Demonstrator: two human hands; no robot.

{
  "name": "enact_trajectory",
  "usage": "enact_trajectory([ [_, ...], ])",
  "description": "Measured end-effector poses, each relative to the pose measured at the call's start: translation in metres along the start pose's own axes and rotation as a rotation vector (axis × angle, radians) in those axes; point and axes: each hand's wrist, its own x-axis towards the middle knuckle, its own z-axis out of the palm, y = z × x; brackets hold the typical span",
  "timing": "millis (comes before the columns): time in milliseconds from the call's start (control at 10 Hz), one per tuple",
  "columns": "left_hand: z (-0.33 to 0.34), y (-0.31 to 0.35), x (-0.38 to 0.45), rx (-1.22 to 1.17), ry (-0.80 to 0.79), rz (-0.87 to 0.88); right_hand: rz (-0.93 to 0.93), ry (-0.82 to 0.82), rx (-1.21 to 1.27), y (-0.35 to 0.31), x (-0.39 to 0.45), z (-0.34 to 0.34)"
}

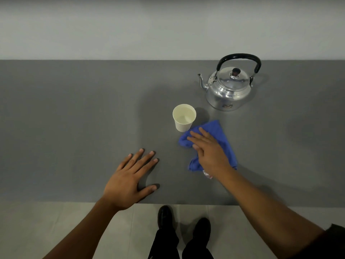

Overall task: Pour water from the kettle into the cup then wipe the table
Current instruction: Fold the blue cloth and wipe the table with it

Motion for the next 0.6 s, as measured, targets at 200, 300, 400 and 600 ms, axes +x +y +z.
enact_trajectory([
  [200, -0.001, 0.002, 0.001, -0.004, -0.011, -0.010, -0.180, -0.111, 0.006, 0.022, -0.055, -0.031],
  [300, -0.002, 0.002, 0.001, -0.002, -0.014, -0.016, -0.054, -0.020, -0.031, 0.040, -0.039, -0.052],
  [400, -0.002, 0.001, 0.000, 0.000, -0.016, -0.015, 0.060, 0.075, -0.063, 0.043, -0.001, -0.057],
  [600, 0.001, -0.001, 0.001, -0.001, -0.007, -0.010, 0.057, 0.040, -0.178, 0.028, 0.045, -0.034],
])
